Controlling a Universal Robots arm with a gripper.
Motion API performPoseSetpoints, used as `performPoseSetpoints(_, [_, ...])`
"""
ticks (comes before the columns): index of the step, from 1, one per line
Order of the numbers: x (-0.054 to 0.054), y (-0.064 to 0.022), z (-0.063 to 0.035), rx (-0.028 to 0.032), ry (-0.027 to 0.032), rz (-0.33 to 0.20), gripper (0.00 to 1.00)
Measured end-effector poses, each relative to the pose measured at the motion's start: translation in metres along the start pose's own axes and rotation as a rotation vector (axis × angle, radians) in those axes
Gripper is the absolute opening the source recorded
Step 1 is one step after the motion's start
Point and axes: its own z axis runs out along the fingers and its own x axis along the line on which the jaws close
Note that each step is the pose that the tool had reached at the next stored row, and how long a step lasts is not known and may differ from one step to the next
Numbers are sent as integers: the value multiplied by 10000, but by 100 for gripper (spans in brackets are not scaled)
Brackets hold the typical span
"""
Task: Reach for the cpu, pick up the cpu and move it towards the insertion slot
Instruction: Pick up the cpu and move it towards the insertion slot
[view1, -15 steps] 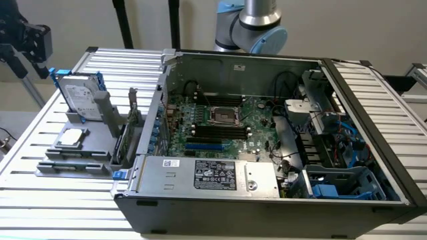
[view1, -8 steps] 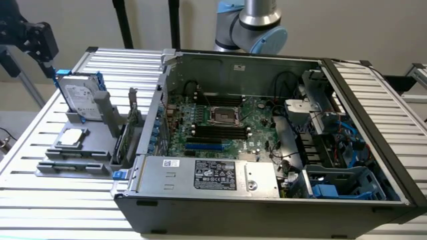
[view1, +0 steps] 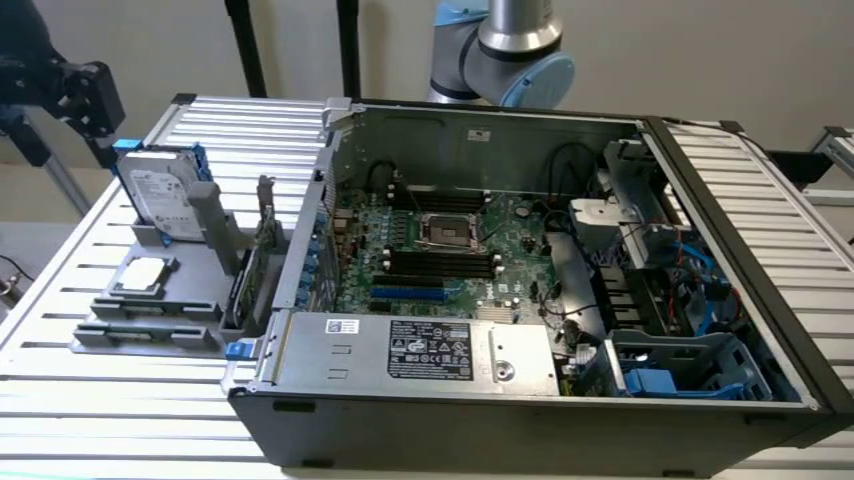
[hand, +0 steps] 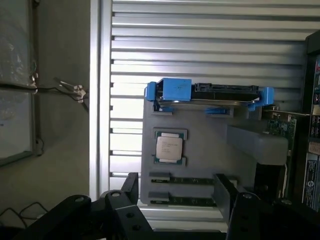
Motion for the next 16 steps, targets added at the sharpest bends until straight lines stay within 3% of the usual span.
performPoseSetpoints(16, [-28, -14, 291, 0, 0, -1, 71])
